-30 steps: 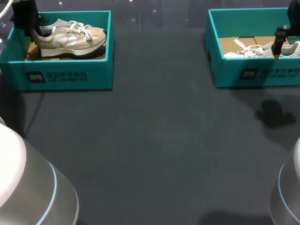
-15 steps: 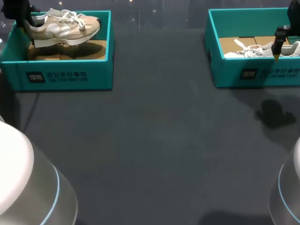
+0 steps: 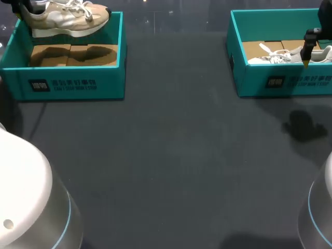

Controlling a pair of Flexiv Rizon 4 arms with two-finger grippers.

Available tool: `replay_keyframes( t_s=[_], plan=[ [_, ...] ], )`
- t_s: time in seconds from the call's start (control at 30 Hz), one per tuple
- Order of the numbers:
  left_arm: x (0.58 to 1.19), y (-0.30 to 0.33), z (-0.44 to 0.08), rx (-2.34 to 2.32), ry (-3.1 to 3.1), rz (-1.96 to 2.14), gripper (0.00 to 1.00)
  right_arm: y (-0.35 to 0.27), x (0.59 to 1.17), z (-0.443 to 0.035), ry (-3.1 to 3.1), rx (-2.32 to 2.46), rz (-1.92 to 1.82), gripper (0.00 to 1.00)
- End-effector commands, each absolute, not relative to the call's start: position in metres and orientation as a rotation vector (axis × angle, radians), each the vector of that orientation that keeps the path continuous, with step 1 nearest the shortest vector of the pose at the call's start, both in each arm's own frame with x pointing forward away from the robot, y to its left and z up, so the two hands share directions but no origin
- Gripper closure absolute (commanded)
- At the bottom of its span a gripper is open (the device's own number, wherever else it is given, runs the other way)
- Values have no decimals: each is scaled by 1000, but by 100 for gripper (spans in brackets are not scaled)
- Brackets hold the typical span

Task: Take the shoe out of the shoebox, open the shoe tongue, remove and reinsert the insole, then place the shoe into the shoebox

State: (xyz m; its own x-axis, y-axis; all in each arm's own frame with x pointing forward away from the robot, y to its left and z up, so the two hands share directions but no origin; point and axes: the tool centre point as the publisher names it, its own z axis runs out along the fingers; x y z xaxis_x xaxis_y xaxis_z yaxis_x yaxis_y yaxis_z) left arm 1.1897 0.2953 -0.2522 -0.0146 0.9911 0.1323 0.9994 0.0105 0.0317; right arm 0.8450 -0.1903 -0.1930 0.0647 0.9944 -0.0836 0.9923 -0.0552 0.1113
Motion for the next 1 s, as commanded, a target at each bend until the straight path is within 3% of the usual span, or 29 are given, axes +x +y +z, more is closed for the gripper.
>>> replay_keyframes(
  t_s=[0.03, 0.63, 1.0],
  plan=[
    [1181, 288, -220, -2157, -2165, -192, 100, -190, 845, -193, 2058, 2186, 24, 0],
    [1178, 288, -211, -2188, -2150, -238, 100, -190, 845, -193, 2058, 2186, 24, 0],
    [1159, 276, -139, -2167, -2273, -360, 100, -190, 845, -193, 2058, 2186, 24, 0]
  ],
)
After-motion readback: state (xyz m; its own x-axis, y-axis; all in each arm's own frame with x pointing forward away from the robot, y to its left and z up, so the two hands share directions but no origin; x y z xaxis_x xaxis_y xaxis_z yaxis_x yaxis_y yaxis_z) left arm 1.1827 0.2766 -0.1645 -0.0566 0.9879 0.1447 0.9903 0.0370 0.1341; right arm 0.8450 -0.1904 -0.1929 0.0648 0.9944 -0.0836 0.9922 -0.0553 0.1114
